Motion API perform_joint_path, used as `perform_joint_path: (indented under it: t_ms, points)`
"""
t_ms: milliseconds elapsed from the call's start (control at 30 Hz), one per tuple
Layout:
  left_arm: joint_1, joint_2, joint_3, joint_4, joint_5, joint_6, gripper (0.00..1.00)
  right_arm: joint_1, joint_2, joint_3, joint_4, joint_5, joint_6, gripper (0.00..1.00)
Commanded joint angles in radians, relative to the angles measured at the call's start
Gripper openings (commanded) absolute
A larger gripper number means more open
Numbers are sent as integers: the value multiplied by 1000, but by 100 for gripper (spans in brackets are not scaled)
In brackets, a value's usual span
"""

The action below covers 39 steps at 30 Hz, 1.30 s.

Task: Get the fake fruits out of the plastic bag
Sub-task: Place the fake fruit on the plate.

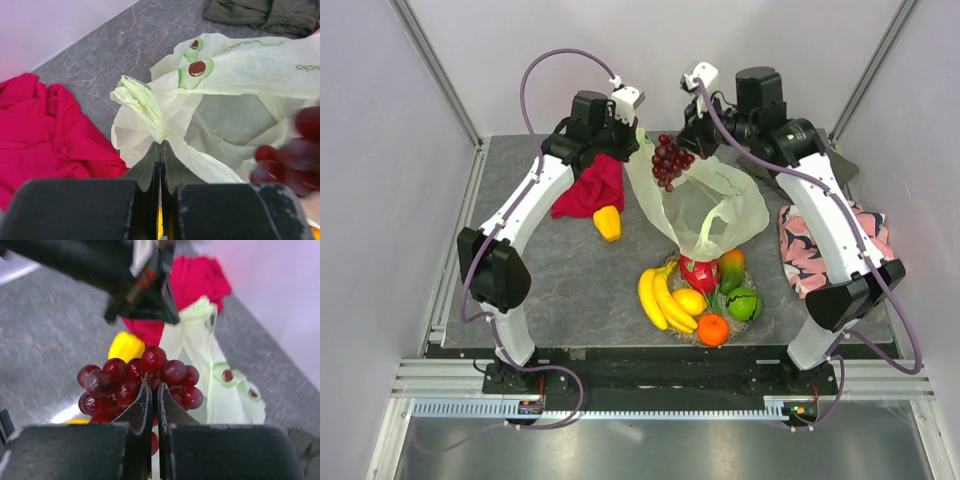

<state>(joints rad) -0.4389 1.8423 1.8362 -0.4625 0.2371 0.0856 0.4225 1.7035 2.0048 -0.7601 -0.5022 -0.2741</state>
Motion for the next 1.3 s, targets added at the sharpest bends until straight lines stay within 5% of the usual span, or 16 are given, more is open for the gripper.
perform_joint_path:
  t_ms: [0, 467, 933, 1267]
  points:
    - [29, 38, 84, 44, -19, -37, 2, -2, -22, 135, 27, -55, 62, 0]
    - [115, 270, 452, 148, -165, 52, 2, -2, -295, -40, -278, 36, -119, 0]
    - [115, 137, 316, 97, -108, 43, 2, -11, -556, -506, -323, 212, -295, 0]
    - [85, 54, 187, 61, -10, 14, 2, -11, -619, -695, -412, 159, -421, 0]
